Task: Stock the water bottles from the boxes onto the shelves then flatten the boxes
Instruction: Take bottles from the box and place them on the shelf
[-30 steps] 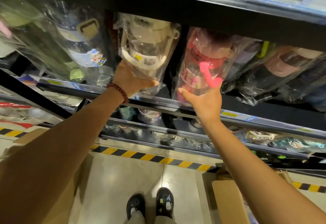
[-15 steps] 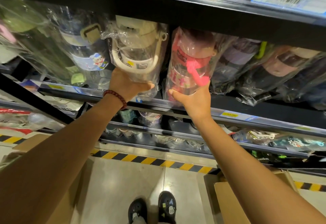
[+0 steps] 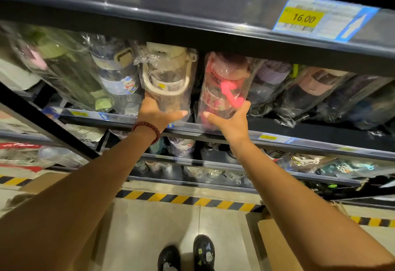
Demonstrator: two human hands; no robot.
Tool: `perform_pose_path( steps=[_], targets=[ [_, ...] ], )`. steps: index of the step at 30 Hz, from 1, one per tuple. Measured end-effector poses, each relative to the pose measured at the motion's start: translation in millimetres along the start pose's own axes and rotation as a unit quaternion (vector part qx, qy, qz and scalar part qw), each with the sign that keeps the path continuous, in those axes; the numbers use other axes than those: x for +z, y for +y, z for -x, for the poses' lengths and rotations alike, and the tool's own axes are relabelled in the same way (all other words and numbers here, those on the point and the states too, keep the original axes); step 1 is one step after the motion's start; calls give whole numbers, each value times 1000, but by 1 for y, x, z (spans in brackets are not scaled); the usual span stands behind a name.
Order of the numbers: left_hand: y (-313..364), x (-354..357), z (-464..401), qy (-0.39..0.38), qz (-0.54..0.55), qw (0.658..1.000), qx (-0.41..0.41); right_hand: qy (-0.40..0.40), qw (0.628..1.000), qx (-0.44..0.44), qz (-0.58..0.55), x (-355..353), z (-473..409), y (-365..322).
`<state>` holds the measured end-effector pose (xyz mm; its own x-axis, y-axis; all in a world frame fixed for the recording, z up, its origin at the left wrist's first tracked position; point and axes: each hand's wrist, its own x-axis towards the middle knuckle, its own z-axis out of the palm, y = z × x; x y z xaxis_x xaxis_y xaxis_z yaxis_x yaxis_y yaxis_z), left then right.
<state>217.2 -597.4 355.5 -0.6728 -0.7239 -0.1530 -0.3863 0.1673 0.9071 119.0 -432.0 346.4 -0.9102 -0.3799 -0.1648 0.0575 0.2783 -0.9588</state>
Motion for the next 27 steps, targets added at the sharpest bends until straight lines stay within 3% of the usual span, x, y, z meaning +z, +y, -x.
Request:
perform_pose_path(
  steps=[6,9,12,15,20,27],
  targets=[
    [4,0,56,32,28,999,24,35,997,48,-59,-40,47,-6],
    [1,16,86,-16,14,1000,-20,69,994,82,-35,-73,81,3],
    [9,47,107,-112,-1,992,-61,109,986,120,-31,-115,119,18],
    [35,90,133,-261,2,962,-86,161,973,163,-36,-163,155,41],
    [78,174,181,-430,-104,897,5,266,939,212,-53,-247,218,78],
    [118,314,273,-547,-178,817,41,367,884,267,-106,-370,294,136]
  ],
)
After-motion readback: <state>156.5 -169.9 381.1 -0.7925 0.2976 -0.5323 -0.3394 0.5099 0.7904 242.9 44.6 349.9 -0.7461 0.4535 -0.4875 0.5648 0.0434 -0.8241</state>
